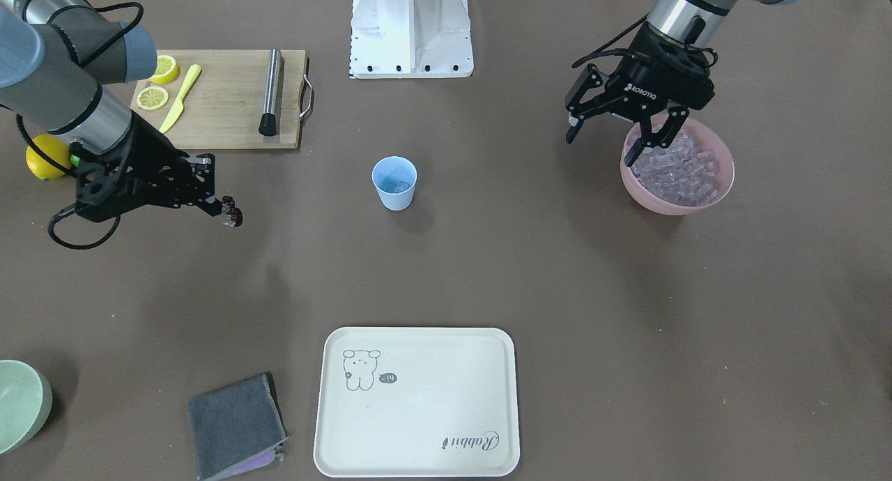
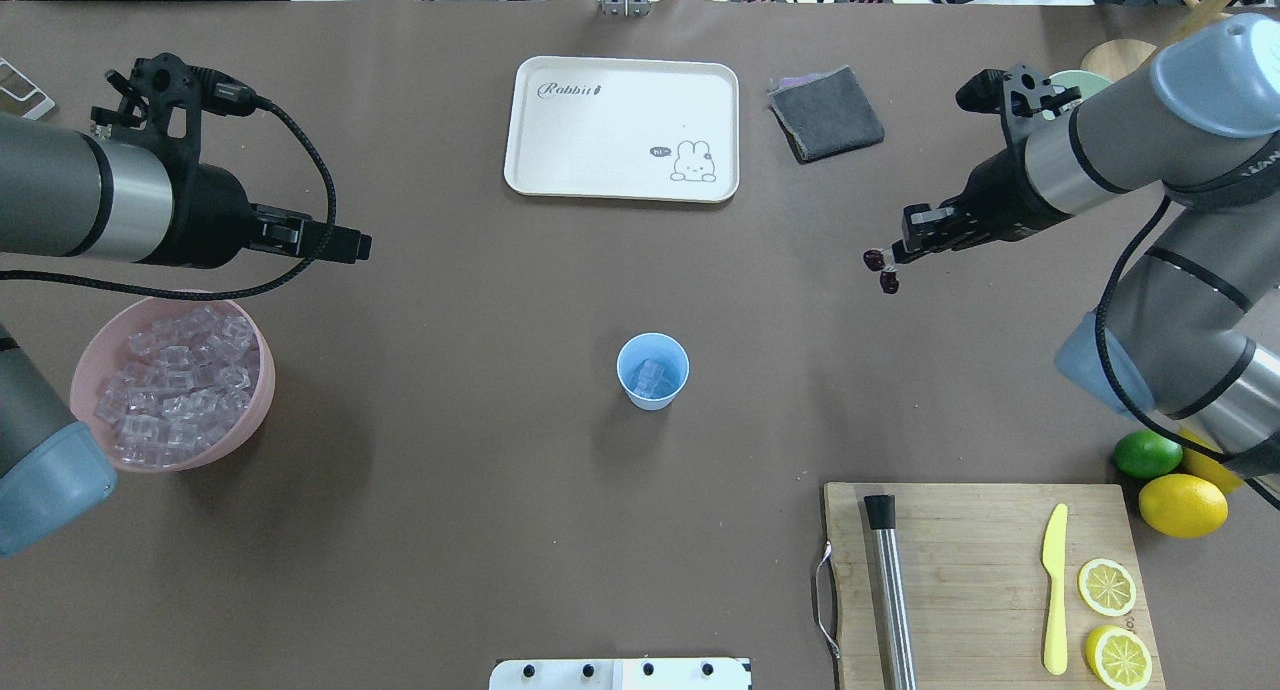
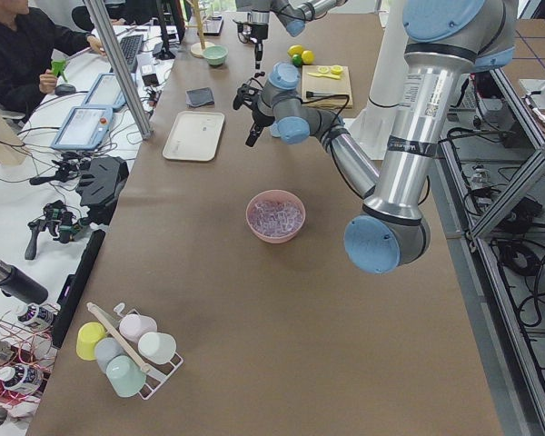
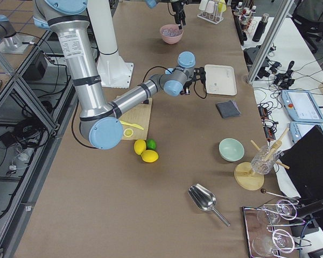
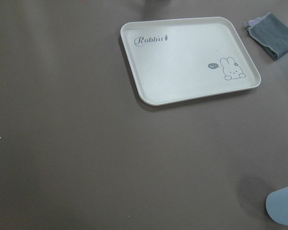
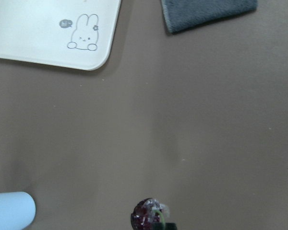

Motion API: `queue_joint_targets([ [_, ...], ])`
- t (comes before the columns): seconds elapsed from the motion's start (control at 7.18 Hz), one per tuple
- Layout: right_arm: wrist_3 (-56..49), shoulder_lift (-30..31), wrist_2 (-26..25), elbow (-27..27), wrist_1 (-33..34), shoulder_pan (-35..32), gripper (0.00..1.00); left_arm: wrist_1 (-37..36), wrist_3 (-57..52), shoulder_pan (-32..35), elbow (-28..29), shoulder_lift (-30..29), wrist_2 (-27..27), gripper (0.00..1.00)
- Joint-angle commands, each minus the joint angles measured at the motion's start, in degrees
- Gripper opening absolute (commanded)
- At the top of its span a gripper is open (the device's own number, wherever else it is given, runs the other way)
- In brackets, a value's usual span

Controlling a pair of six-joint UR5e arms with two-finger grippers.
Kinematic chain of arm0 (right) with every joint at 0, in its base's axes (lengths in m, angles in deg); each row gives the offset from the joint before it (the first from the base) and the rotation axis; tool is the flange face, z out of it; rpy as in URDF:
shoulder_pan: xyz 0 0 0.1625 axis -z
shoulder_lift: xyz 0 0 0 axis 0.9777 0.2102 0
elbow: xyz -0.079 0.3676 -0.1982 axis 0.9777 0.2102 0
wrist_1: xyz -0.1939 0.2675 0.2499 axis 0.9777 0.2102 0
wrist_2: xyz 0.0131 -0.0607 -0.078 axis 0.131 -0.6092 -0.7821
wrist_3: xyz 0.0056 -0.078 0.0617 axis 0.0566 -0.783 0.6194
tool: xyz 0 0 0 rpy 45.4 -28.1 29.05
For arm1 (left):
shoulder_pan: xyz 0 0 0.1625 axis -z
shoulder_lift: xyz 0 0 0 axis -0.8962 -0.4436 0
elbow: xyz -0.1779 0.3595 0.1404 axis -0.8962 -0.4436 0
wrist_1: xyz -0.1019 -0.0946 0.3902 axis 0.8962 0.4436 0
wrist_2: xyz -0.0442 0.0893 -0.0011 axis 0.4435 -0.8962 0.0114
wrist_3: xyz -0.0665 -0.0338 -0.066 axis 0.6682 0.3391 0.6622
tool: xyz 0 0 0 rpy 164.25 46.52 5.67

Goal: Put ice and cherries in cup
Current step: 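Lift the cherries with the right gripper and carry them over the blue cup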

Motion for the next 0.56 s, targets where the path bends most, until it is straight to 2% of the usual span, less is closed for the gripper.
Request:
queue_joint_targets([
  [0.0, 6.5, -4.7, -7.1, -0.4, 0.0, 6.6, 0.00, 0.1, -0.1, 0.4, 0.1, 0.6, 0.1, 0.98],
  [0.42, 12.8, -11.3, -16.9, -0.2, 0.3, 16.1, 0.00, 0.2, -0.2, 2.0, 0.2, 2.2, 0.3, 0.98],
])
